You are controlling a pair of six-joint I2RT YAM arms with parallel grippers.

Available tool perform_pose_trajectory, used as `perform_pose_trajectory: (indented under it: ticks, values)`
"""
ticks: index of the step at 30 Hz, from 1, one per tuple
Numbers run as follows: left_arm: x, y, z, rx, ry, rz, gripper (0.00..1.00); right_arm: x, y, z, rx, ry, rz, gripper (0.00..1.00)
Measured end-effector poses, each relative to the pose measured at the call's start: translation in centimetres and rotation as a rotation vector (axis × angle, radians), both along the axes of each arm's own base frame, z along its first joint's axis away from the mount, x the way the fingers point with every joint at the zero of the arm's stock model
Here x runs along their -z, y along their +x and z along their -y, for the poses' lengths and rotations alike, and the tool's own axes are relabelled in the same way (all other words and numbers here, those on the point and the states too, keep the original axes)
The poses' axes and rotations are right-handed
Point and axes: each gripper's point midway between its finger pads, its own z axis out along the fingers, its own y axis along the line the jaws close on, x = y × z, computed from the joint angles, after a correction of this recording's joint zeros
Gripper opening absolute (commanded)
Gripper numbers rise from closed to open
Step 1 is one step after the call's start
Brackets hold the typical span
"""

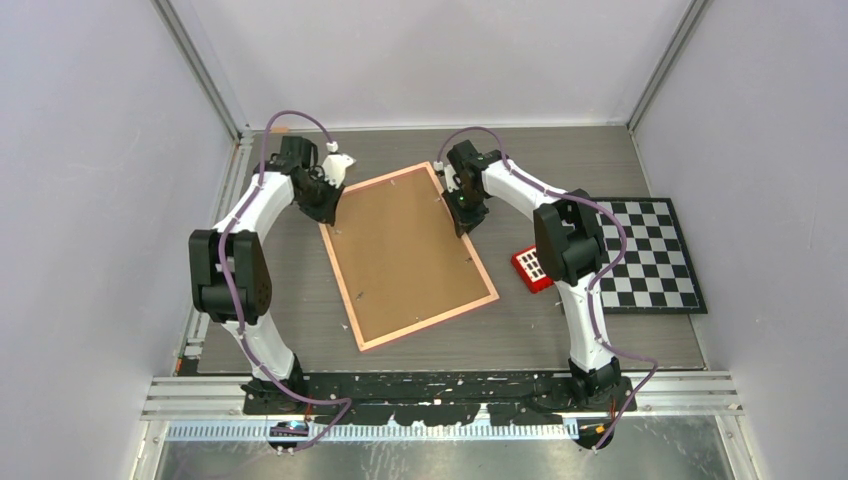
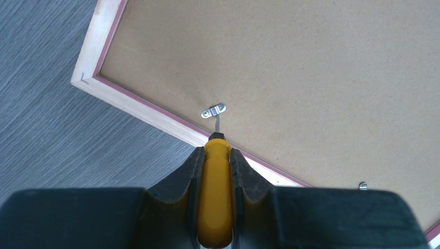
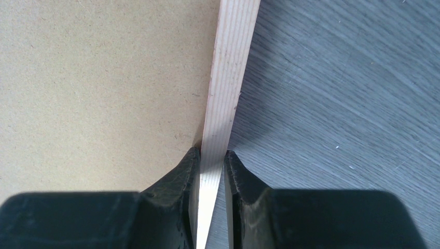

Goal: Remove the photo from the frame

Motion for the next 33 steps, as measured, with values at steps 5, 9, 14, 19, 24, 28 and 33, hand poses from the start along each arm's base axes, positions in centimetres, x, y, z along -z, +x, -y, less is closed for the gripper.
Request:
perform_pose_trajectory:
  ticks: [5,9,14,19,24,28,33]
  values:
    - [-0.1,-0.2,0.7,0.034,-0.03,-0.003,0.0,0.0,0.0,0.0,-0.001,0.0,0.0,0.01]
    - [-0.1,-0.3,1.1,0.055,-0.053,-0.001,0.0,0.0,0.0,0.0,-0.001,0.0,0.0,0.0]
    - [0.0,-0.1,1.2,0.065,-0.05,0.009,0.0,0.0,0.0,0.0,-0.001,0.0,0.0,0.01]
    - [0.1,0.0,1.2,0.077,-0.048,0.014,0.0,0.0,0.0,0.0,-0.001,0.0,0.0,0.0]
    - [0.0,-0.1,1.3,0.118,-0.045,0.015,0.0,0.0,0.0,0.0,-0.002,0.0,0.0,0.01]
    - [0.0,-0.5,1.3,0.171,-0.039,0.006,0.0,0.0,0.0,0.0,-0.002,0.0,0.0,0.01]
    - [0.1,-0.9,1.1,0.212,-0.028,-0.01,0.0,0.0,0.0,0.0,-0.002,0.0,0.0,0.0]
